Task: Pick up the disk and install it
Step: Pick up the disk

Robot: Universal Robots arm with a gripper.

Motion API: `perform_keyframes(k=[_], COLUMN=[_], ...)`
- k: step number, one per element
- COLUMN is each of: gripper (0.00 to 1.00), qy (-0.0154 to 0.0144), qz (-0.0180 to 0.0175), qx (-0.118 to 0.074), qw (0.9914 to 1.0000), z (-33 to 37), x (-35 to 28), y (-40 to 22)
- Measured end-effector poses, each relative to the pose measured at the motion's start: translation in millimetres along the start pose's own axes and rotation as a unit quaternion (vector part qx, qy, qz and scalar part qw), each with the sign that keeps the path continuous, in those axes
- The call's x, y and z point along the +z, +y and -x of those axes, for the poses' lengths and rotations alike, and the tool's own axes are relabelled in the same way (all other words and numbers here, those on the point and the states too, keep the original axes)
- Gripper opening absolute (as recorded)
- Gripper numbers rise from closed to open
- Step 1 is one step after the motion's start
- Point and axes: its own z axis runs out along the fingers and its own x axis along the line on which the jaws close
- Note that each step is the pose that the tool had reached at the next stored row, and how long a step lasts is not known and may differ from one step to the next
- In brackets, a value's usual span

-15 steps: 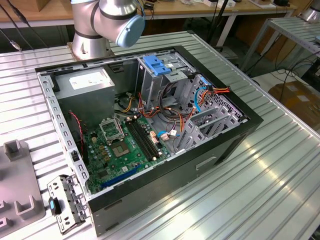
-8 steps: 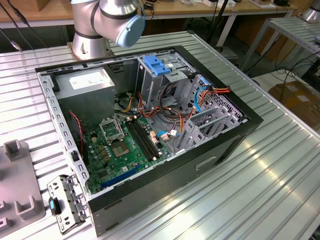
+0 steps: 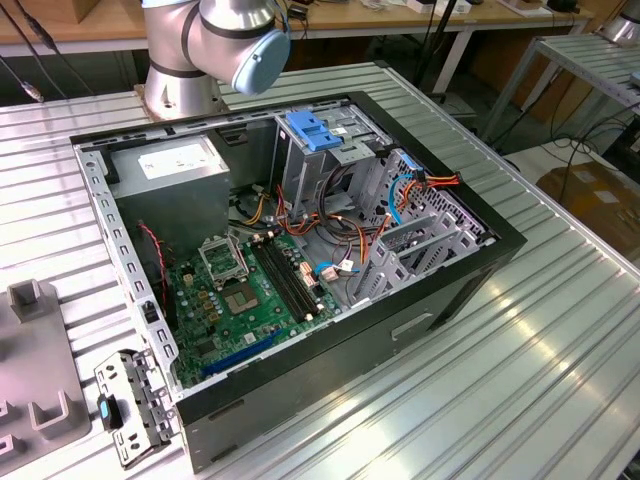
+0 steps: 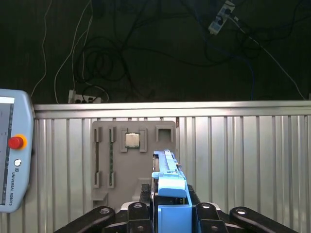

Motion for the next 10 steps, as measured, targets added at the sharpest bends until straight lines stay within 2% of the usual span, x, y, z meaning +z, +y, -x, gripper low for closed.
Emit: perform_keyframes(k=[10], gripper=[0.37], qy=[0.0000], qz=[0.0000], qx=[0.000], qw=[1.00000], z=[0.1], x=[0.0], y=[-7.8])
